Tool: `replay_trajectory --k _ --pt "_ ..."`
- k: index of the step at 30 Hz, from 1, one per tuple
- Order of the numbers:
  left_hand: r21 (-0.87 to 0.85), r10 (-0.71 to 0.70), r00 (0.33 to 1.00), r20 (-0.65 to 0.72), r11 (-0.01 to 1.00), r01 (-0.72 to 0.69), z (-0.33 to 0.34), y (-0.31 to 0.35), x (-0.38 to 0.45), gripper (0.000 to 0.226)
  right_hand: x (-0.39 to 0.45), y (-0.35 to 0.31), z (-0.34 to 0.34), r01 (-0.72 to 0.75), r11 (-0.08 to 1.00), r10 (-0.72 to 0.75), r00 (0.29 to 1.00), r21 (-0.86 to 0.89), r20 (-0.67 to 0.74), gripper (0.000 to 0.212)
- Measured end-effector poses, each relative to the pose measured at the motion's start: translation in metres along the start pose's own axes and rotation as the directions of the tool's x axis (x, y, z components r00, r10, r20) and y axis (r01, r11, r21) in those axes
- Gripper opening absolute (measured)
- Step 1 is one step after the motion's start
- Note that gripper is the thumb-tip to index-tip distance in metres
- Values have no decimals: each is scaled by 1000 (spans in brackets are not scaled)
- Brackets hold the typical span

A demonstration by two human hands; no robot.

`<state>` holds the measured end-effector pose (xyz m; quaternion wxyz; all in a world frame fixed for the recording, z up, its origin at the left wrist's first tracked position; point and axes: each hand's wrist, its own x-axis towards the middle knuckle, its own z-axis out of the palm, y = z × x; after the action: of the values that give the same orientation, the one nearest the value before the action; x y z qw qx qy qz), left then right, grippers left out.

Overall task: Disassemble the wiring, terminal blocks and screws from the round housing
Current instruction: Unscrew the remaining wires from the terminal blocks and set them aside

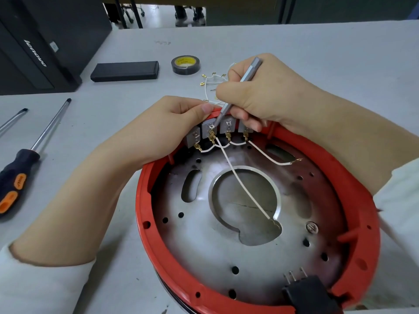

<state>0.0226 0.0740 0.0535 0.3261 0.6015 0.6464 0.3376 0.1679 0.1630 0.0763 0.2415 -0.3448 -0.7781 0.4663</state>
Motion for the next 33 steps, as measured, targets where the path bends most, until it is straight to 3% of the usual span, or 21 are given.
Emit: replay_trajectory --k 8,14,33 --pt "29 7 1000 -20 1000 -6 1 -1 -1 27 -13 5 1 127 990 -119 986 60 -120 40" --pt "5 20 1000 -15 1000 -20 0 0 -1 27 -17 3 7 189 982 -185 965 2 -188 47" --pt "19 4 1000 -23 1000 -4 0 -1 -2 28 -21 1 10 112 994 -110 983 4 -147 43"
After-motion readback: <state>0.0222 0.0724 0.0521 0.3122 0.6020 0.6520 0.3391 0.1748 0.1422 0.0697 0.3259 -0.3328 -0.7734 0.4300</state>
